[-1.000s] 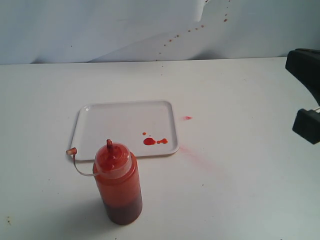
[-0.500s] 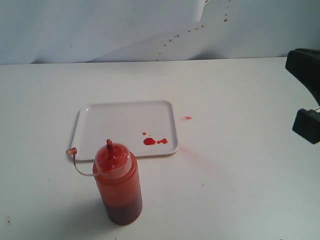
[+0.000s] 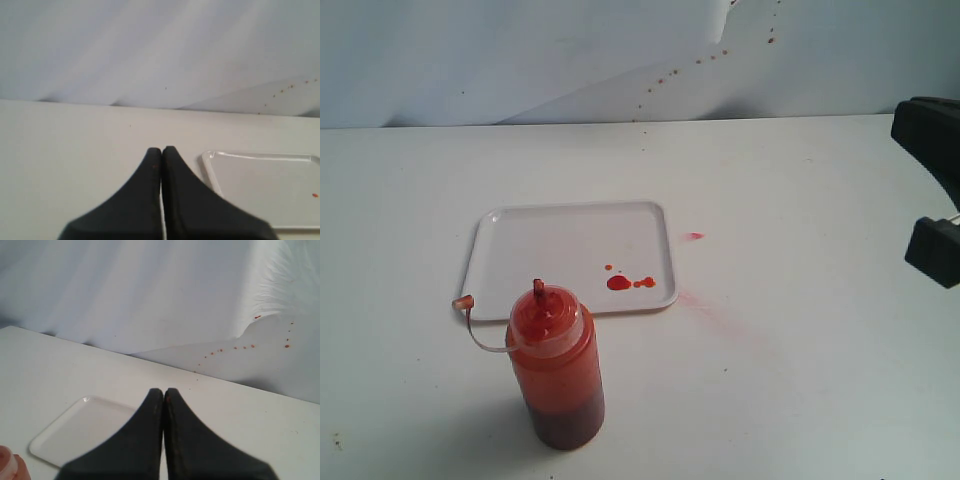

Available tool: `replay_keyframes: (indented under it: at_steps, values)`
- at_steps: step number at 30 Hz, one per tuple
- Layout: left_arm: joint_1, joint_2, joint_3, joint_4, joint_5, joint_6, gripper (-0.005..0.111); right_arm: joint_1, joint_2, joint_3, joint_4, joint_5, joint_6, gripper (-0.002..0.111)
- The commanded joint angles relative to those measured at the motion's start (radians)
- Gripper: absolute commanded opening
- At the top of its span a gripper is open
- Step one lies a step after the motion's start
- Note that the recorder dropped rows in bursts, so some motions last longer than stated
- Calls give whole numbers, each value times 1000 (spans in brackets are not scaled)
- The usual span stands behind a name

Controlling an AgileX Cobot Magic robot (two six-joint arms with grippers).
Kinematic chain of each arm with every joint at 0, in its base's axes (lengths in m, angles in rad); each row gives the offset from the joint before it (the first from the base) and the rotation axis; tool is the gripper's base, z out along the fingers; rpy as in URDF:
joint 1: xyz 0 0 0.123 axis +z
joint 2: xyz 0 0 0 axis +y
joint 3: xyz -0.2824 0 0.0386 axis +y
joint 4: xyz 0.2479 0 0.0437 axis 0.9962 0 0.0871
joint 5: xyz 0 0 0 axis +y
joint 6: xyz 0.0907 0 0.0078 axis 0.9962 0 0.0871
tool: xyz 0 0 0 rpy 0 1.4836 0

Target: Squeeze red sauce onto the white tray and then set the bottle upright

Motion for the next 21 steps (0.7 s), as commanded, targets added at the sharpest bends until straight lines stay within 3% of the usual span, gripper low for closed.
replay_keyframes:
  at_steps: [1, 21]
  values:
    - [6, -4, 6, 11, 94, -4, 0, -8, -7, 4, -11, 1, 1, 0]
    - [7, -4, 6, 23, 98, -2, 0, -8, -7, 4, -11, 1, 1, 0]
